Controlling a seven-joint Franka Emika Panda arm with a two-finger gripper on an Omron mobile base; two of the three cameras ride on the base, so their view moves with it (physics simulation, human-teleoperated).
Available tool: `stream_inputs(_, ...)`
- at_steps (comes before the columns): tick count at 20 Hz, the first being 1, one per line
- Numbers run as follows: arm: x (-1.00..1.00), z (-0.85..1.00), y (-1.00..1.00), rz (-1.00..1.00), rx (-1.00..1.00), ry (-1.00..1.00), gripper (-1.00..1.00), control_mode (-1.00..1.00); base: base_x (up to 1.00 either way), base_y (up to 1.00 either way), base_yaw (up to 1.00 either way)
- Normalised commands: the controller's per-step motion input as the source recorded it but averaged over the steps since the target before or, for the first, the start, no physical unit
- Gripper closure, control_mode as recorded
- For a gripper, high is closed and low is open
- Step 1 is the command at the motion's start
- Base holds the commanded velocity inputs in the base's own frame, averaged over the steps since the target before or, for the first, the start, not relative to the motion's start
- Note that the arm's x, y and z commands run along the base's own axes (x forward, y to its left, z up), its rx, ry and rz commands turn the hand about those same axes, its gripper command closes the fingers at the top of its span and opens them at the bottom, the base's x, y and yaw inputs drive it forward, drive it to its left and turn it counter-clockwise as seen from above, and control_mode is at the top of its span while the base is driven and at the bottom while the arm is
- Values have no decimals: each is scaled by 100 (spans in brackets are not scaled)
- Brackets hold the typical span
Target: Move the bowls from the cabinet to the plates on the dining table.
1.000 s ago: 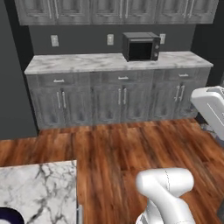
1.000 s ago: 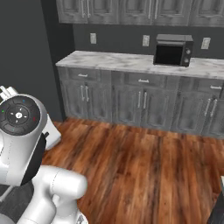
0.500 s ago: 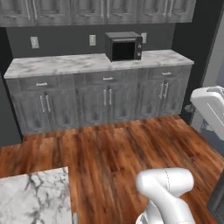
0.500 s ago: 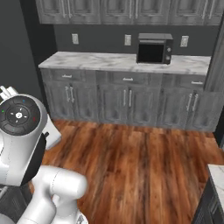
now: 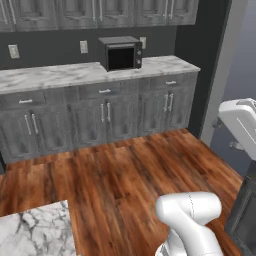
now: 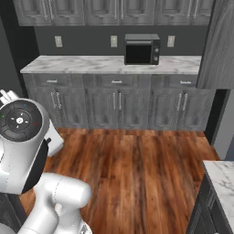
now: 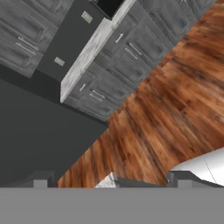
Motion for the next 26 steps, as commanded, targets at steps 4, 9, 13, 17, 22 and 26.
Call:
stream_inputs(4, 0, 0, 0, 0, 0, 0, -100, 100, 0, 0, -25)
stream_inputs(9, 0, 0, 0, 0, 0, 0, -100, 100, 0, 0, -25)
stream_inputs(13, 0, 0, 0, 0, 0, 0, -100, 100, 0, 2, -24)
stream_inputs(17, 0, 0, 0, 0, 0, 0, -100, 100, 0, 4, -24)
stream_inputs(22, 0, 0, 0, 0, 0, 0, -100, 100, 1, 6, -22)
stream_inputs(26, 0, 0, 0, 0, 0, 0, -100, 100, 1, 5, -22)
